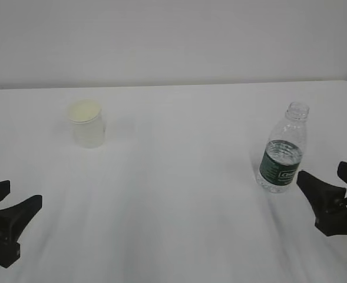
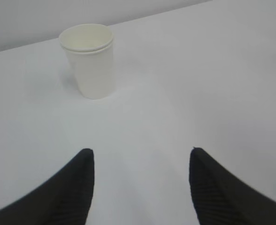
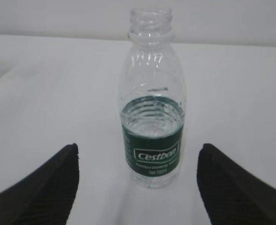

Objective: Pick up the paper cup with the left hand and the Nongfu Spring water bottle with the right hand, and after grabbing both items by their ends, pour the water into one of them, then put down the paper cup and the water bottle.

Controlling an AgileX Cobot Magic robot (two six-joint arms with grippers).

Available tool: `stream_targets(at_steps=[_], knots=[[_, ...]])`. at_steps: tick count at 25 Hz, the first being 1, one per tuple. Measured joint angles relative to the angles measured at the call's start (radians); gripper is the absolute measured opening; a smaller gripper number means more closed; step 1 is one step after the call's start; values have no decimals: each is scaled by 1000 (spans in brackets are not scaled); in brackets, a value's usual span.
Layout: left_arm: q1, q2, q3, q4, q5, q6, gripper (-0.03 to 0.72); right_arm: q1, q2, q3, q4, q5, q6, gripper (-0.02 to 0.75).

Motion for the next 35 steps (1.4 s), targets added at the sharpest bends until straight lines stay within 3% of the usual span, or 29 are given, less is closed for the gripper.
stream_targets(at_steps=[10, 19, 35], knots=[[0, 11, -2, -15, -5, 0, 463, 0, 106, -2, 11, -11, -2, 587], [0, 11, -2, -46, -5, -2, 588, 0, 106, -36, 13, -15, -2, 587], [0, 61, -89, -75, -7, -4, 597, 0, 201, -106, 15, -19, -3, 588]])
